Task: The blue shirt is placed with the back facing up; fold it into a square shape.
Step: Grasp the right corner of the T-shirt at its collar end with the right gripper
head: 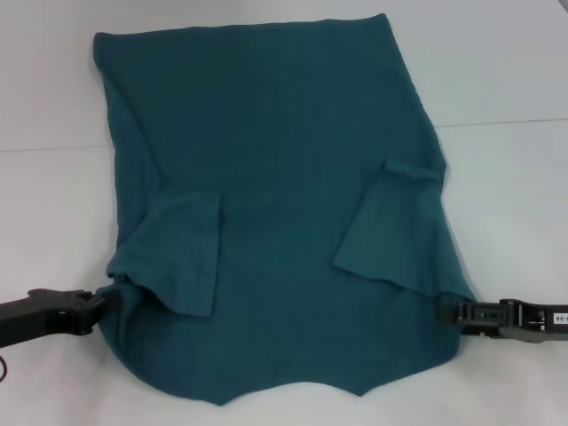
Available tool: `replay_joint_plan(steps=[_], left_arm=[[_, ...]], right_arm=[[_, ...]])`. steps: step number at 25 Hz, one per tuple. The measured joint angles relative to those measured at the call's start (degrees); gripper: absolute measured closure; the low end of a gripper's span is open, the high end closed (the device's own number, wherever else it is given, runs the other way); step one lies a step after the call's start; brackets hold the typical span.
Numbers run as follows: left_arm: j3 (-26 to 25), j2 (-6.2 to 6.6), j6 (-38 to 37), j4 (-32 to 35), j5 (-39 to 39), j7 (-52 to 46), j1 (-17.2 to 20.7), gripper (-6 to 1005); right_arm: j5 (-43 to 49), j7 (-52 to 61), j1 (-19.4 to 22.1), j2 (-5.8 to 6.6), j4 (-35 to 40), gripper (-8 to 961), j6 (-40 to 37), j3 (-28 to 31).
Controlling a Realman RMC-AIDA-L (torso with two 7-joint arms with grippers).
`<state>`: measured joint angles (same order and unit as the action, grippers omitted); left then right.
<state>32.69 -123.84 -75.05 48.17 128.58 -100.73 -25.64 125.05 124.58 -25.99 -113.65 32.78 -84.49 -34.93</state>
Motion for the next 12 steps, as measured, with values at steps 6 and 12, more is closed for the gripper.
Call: replay_joint_plan(steps=[6, 12], left_arm=[[0.0, 0.0, 0.0, 0.0, 0.0, 0.0, 0.0, 968], [0.0, 0.0, 0.0, 0.0, 0.0, 0.2, -0.1, 968]], right_arm=[[0.0, -1.3, 0.7, -0.47, -0.1, 131, -0.3, 4.9], [0.0, -1.7, 1.3, -0.76, -0.2, 166, -0.3, 7.1]])
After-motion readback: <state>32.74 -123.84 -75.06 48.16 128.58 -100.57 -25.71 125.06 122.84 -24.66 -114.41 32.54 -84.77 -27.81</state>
